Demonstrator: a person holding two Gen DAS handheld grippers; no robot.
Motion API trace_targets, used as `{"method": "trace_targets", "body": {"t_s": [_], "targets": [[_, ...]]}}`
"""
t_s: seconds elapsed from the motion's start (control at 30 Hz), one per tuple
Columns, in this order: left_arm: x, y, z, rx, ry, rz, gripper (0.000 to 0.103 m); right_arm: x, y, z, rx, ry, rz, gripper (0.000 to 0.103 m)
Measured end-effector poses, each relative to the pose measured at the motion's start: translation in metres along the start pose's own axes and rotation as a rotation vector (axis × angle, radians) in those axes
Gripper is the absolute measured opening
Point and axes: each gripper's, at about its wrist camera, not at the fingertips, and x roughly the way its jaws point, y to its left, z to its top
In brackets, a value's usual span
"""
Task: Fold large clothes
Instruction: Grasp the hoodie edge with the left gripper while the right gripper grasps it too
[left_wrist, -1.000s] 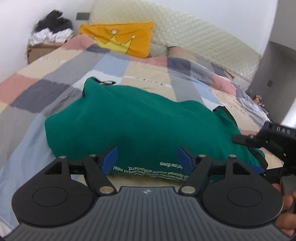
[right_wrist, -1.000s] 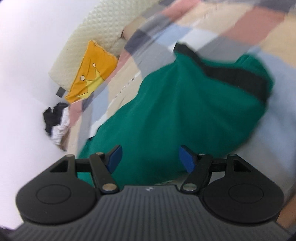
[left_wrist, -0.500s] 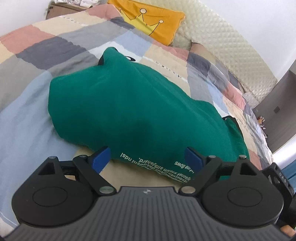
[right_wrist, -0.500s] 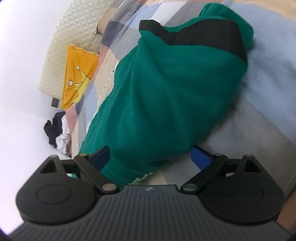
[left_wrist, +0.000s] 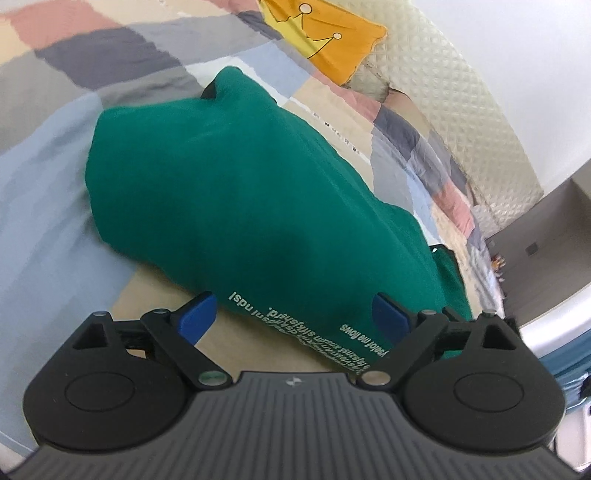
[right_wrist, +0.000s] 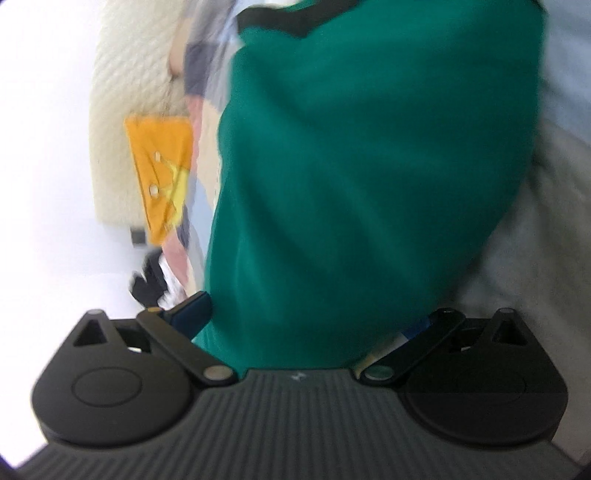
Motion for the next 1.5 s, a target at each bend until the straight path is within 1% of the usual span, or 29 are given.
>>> {"method": "trace_targets", "body": {"t_s": [0.1,0.2,0.33,0.47,0.53,0.63,0.7,0.8,0.87,0.9,0.93,0.97,1.0,1.07,1.13,1.27,1.3,1.43,1.5], "targets": [[0.003,0.0,0.0,-0.007,0.001,0.003,0.094,-0.005,-0.014,0.009,0.126,-0.047,0.029,0.103],[0.008,0.006,0.001,-0.038,0.011,0.013,0.094,-0.01,-0.018,0.015,0.173,-0.071,0.048,0.103],[0.011,0.017,0.002,-0.107,0.015,0.009,0.094,-0.018,-0.018,0.012,0.152,-0.096,0.07,0.103],[0.009,0.023,0.002,-0.137,0.006,0.003,0.094,-0.036,-0.012,0.013,0.105,-0.156,0.096,0.103],[0.008,0.025,0.002,-0.154,0.004,-0.009,0.094,-0.038,-0.013,0.012,0.109,-0.15,0.104,0.103],[0.006,0.032,-0.002,-0.192,0.009,-0.026,0.094,-0.037,-0.013,0.01,0.099,-0.134,0.089,0.103],[0.006,0.037,-0.004,-0.232,0.016,-0.04,0.094,-0.03,-0.015,0.01,0.105,-0.096,0.087,0.103],[0.005,0.039,-0.003,-0.265,0.017,-0.075,0.094,-0.015,-0.024,0.003,0.174,0.002,0.104,0.103],[0.005,0.037,-0.003,-0.271,0.01,-0.093,0.094,-0.011,-0.022,0.002,0.158,0.016,0.104,0.103],[0.006,0.036,-0.003,-0.275,0.012,-0.1,0.094,-0.012,-0.02,0.002,0.147,0.015,0.102,0.102],[0.007,0.036,-0.003,-0.282,0.017,-0.111,0.094,-0.011,-0.018,0.003,0.141,0.013,0.097,0.094],[0.009,0.037,-0.003,-0.297,0.024,-0.127,0.094,-0.013,-0.018,0.003,0.136,0.006,0.085,0.076],[0.01,0.038,-0.003,-0.313,0.028,-0.14,0.094,-0.015,-0.018,0.004,0.129,-0.004,0.064,0.071],[0.014,0.041,-0.002,-0.358,0.029,-0.167,0.094,-0.019,-0.019,0.003,0.123,-0.018,0.06,0.059],[0.017,0.044,0.0,-0.395,0.028,-0.195,0.094,-0.024,-0.015,0.002,0.103,-0.04,0.062,0.055],[0.023,0.05,0.002,-0.482,0.031,-0.248,0.094,-0.03,-0.003,-0.002,0.055,-0.072,0.071,0.054],[0.026,0.05,0.003,-0.495,0.029,-0.252,0.094,-0.035,-0.006,-0.005,0.059,-0.077,0.069,0.054],[0.04,0.049,0.007,-0.521,0.045,-0.242,0.094,-0.041,-0.012,-0.001,0.082,-0.111,0.065,0.055],[0.046,0.053,0.006,-0.566,0.048,-0.249,0.095,-0.049,-0.011,-0.005,0.08,-0.129,0.062,0.055]]}}
